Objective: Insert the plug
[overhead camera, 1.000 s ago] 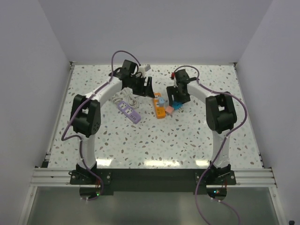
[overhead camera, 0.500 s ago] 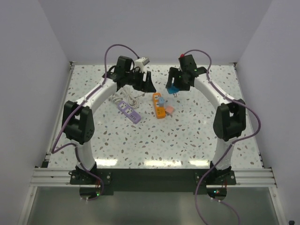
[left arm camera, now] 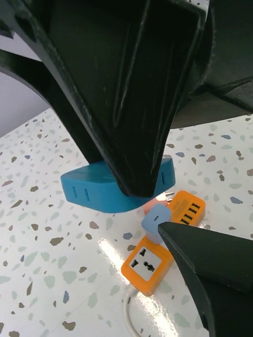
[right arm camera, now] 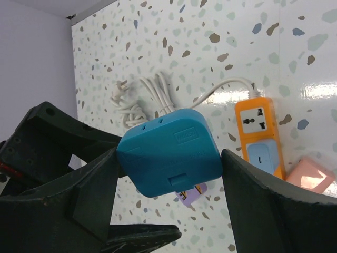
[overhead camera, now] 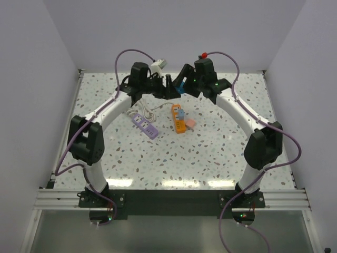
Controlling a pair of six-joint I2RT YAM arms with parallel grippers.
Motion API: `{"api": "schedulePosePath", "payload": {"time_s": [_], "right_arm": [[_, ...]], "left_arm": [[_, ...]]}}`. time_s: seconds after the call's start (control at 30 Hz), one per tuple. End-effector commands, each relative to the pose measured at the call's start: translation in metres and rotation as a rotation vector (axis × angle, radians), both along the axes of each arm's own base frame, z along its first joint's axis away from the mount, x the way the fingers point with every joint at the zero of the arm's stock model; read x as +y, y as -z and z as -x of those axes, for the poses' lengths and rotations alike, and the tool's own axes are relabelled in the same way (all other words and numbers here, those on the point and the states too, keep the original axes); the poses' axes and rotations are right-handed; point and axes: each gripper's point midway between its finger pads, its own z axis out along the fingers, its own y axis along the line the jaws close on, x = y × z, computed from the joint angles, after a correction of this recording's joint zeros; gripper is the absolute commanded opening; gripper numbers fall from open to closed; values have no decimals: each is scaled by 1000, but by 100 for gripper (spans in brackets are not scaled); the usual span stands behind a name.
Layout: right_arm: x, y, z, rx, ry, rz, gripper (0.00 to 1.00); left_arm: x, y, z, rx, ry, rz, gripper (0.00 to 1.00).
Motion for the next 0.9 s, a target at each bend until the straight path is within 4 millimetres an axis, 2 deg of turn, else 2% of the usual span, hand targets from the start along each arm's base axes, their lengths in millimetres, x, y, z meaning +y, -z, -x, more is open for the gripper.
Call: {"api": "schedulePosePath", "payload": {"time_s": [0.0, 0.1, 0.27, 0.37, 0.4, 0.47, 0.6, 0.67, 0.8, 0.87], "right_arm": [[21, -15, 0, -26, -16, -69, 0], [23, -16, 0, -27, -20, -74, 0], [29, -20, 5, -25, -26, -103, 0], [33, -20, 7, -23, -36, -109, 0], [35, -21, 9, -21, -42, -112, 0], [37, -20, 11, -14, -48, -116, 0], [42, -11, 20, 10, -68, -116, 0], [43, -9, 22, 17, -73, -115, 0], [40, -6, 26, 16, -76, -113, 0], [38, -10, 25, -4, -83, -125, 3]], "left_arm": [[-8, -55, -1, -129, -10, 113, 77], [-5, -51, -1, -116, -34, 108, 77], [-3, -61, -8, -147, -76, 126, 73], [-1, -62, -15, -155, -116, 122, 61], [0, -62, -16, -154, -122, 121, 54], [0, -64, -17, -161, -130, 123, 46], [0, -66, -17, -167, -131, 138, 22], [-1, -67, -17, -170, -126, 144, 17], [-2, -64, -10, -170, -89, 156, 0], [-1, -69, -4, -192, -62, 171, 0]]}}
